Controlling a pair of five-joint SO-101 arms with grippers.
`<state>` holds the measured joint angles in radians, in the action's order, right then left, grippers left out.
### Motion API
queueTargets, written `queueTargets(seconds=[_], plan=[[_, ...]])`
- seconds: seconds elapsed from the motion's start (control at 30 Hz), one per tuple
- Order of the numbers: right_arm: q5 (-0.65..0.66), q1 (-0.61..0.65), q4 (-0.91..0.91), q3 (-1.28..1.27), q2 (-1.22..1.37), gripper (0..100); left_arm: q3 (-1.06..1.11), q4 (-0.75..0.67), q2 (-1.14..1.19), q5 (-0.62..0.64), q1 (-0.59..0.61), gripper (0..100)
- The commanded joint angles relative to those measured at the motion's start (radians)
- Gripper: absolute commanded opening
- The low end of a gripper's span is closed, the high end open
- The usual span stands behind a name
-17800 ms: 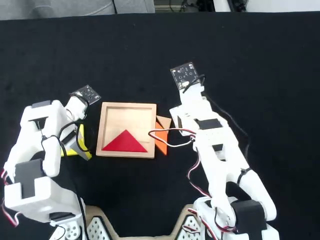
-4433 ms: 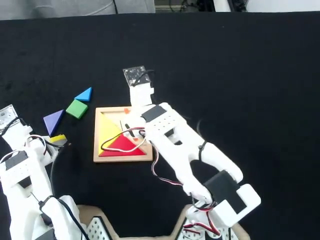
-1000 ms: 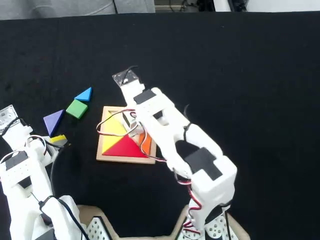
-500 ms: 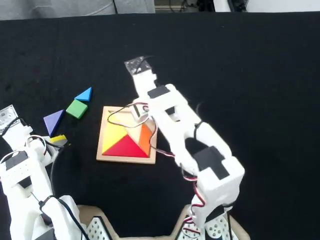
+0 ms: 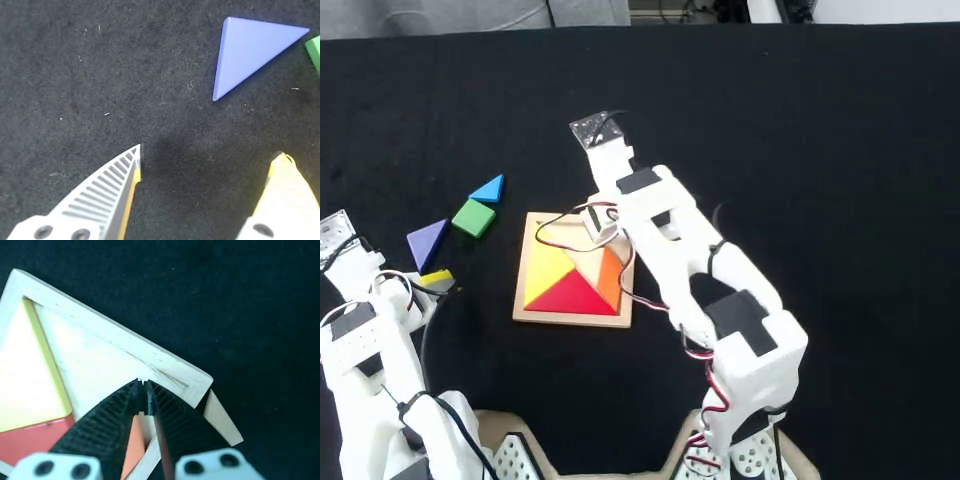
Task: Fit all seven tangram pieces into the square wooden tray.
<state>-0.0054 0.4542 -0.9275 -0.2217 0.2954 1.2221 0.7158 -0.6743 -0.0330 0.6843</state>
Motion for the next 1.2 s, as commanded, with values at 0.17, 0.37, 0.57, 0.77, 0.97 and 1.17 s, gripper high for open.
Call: queueTargets(seconds=[0.17,0.37,0.57,0.77,0.97,1.17], plan=[[0.011,0.012,-0.003,0.047,-0.002,1.1,-0.005,-0.017,-0.014,-0.008,-0.007,39],[0.011,0.014,-0.002,0.061,0.042,1.1,-0.005,-0.017,-0.014,-0.008,-0.007,39],[0.011,0.014,-0.011,0.079,0.053,1.1,-0.005,-0.017,-0.014,-0.008,-0.007,39],[0.011,0.038,-0.058,0.082,0.053,1.1,-0.005,-0.017,-0.014,-0.008,-0.007,39],[0.011,0.061,-0.081,0.081,0.051,1.1,-0.005,-0.017,-0.014,-0.008,-0.007,39],[0.011,0.055,-0.081,0.082,0.051,1.1,-0.007,-0.017,-0.014,-0.008,-0.007,39]])
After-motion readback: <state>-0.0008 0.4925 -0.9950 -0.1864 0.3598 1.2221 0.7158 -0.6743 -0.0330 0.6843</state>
